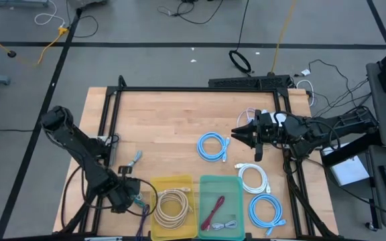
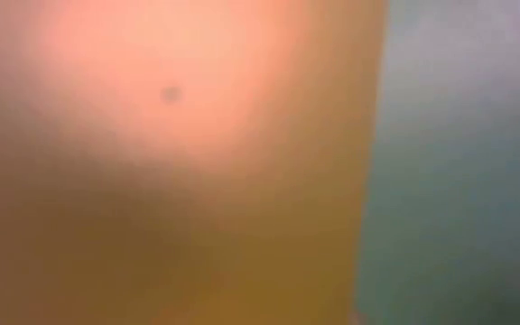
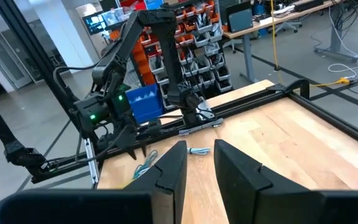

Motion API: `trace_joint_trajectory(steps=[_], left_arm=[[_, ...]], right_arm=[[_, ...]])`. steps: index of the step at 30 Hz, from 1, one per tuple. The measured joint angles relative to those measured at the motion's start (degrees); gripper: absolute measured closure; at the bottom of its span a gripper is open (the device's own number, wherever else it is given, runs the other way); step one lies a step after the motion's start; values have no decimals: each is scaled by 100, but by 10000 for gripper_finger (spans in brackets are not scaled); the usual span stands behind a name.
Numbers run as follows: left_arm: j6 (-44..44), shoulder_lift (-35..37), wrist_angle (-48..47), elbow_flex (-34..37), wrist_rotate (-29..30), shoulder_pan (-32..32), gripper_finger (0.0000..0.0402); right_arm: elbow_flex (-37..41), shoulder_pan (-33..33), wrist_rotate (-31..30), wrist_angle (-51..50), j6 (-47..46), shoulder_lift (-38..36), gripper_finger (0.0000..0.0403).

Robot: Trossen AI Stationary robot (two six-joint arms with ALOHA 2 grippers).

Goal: Pick & Place USB Port
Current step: Put the small blue charger cable into the green bin

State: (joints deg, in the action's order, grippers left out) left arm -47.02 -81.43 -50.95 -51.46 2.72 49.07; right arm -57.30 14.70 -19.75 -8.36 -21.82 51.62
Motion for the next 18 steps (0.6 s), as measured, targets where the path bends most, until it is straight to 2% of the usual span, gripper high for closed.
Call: trace_joint_trajectory(steps=[5, 10, 14, 18], left_arm=[[347, 0, 578, 0, -38, 122, 259], [467, -137, 594, 27, 102, 169, 259], [275, -373, 838, 181, -278, 169, 258], [301, -582, 953, 186, -377, 159, 258]], right_arm=[[0, 0, -2, -2, 0, 0, 330], [0, 2, -121, -3, 13, 0, 330], [0, 2, -122, -7, 13, 0, 330], [0, 2, -120, -19, 4, -2, 330]])
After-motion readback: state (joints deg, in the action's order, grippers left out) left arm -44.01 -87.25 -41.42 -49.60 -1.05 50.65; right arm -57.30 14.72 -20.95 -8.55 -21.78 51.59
